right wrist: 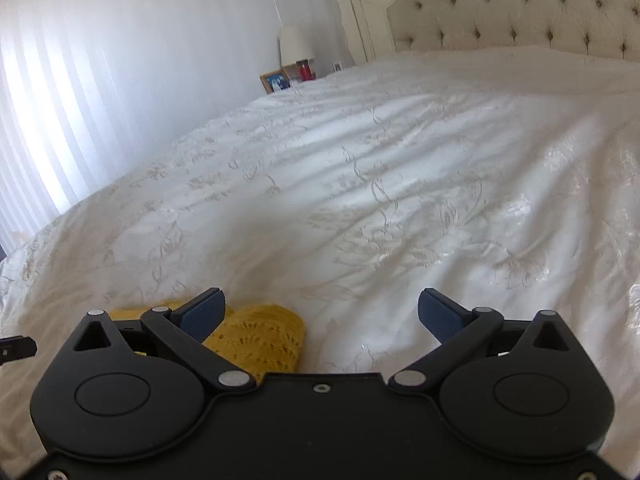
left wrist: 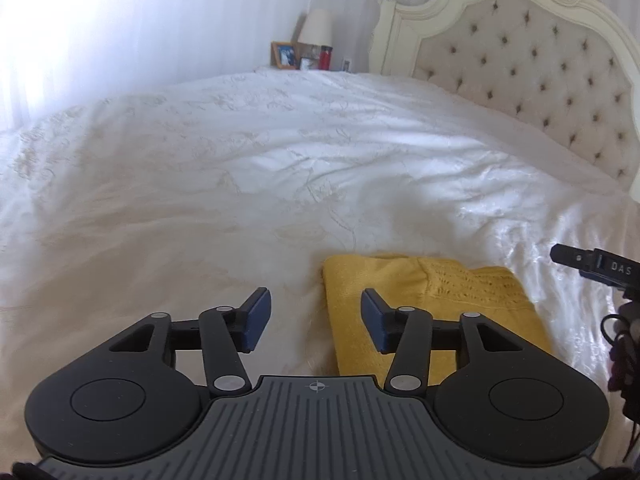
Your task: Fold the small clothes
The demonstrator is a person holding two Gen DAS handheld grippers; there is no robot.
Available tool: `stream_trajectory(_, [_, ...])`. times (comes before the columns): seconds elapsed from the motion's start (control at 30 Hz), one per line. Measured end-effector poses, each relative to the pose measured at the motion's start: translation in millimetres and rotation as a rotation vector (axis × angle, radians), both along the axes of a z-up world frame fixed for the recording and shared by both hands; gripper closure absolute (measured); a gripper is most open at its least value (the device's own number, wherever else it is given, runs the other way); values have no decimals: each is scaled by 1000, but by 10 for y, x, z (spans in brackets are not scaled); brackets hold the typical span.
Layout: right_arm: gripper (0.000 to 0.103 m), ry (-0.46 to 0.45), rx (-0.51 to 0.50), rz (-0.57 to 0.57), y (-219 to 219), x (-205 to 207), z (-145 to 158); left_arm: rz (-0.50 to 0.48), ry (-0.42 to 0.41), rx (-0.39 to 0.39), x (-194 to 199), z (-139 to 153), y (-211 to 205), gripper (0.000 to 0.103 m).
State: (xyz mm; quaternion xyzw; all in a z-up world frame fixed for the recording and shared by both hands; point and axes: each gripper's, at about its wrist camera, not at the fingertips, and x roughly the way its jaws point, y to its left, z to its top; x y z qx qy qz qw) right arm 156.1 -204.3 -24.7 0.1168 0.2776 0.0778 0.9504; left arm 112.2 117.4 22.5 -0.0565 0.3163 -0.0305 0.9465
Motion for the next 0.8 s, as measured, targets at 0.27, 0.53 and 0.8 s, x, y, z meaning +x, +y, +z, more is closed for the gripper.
stream_trajectory(0.27, [1,-55,-73,28,255,-443,356,24,-96,105,-475,424,-307,28])
stream_trajectory(0.53, [1,100,-81,19,441,-979,447,84,-74,219,-768,511,-544,26])
stream_trajectory(0.8, [1,237,-139,-131,438,-1445,487,35,64,97,-842,297,-484,26])
